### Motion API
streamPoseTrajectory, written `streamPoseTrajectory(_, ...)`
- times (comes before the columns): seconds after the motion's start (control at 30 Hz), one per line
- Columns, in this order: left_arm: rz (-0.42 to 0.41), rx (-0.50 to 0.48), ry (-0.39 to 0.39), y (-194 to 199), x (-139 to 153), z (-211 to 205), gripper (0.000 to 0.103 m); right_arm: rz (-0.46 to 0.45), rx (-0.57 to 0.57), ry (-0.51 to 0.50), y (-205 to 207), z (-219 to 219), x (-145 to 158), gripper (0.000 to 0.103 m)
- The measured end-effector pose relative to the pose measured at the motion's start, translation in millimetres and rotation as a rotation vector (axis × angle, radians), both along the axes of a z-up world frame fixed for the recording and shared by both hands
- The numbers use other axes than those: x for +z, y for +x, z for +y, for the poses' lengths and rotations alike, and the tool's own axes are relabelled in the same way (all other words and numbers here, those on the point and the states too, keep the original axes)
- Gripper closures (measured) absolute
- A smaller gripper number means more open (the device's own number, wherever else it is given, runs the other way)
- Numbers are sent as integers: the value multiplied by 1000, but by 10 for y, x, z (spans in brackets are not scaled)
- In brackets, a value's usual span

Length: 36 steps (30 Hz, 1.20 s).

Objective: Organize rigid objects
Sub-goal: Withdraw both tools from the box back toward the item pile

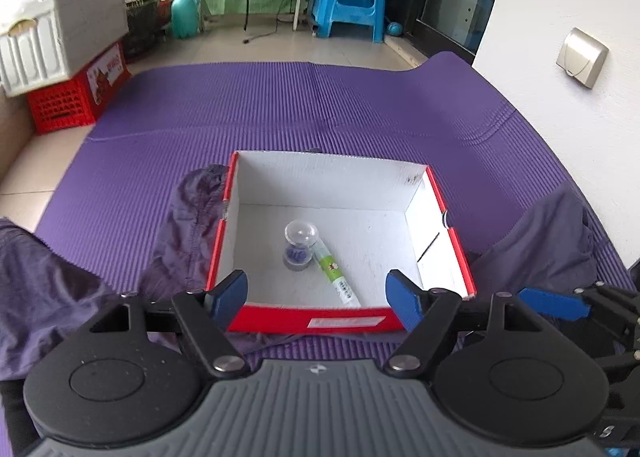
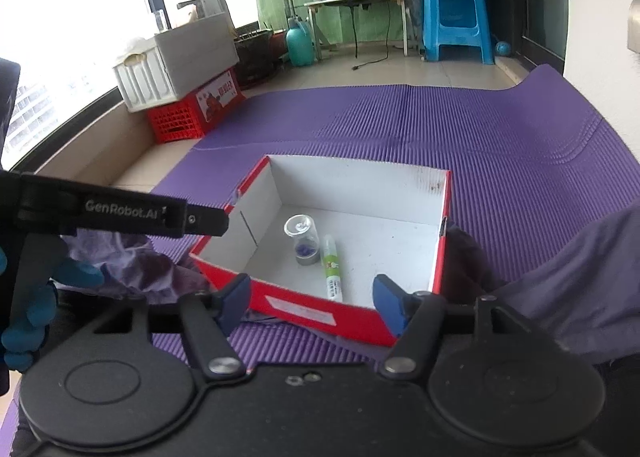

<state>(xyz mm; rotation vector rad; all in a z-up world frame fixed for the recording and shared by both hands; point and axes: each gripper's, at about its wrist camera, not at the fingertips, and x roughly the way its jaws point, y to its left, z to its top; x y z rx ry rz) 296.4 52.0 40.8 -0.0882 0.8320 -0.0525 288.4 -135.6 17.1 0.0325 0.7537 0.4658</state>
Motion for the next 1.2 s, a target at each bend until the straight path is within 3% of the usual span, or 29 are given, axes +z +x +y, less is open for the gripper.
streamPoseTrajectory(0.3, -46, -5, 52, -481, 80, -75, 27, -30, 6, 10, -394, -39, 108, 13)
streamPoseTrajectory(0.43, -68, -7, 87, -652, 102, -125, 17, -38, 11, 15, -531, -61, 132, 7)
streamPoseTrajectory(0.97, -67, -5, 108, -1242, -148, -270, 17, -27, -1, 10, -1013, -212, -52, 0)
streamPoseTrajectory(1.1, -76, 1, 112, -1354, -191, -295, 0, -25, -6, 10, -1100, -224, -87, 0)
streamPoseTrajectory(1.2, -78, 13, 105, -1424, -257, -265, 0, -13, -13, 9, -1153, -242, -150, 0)
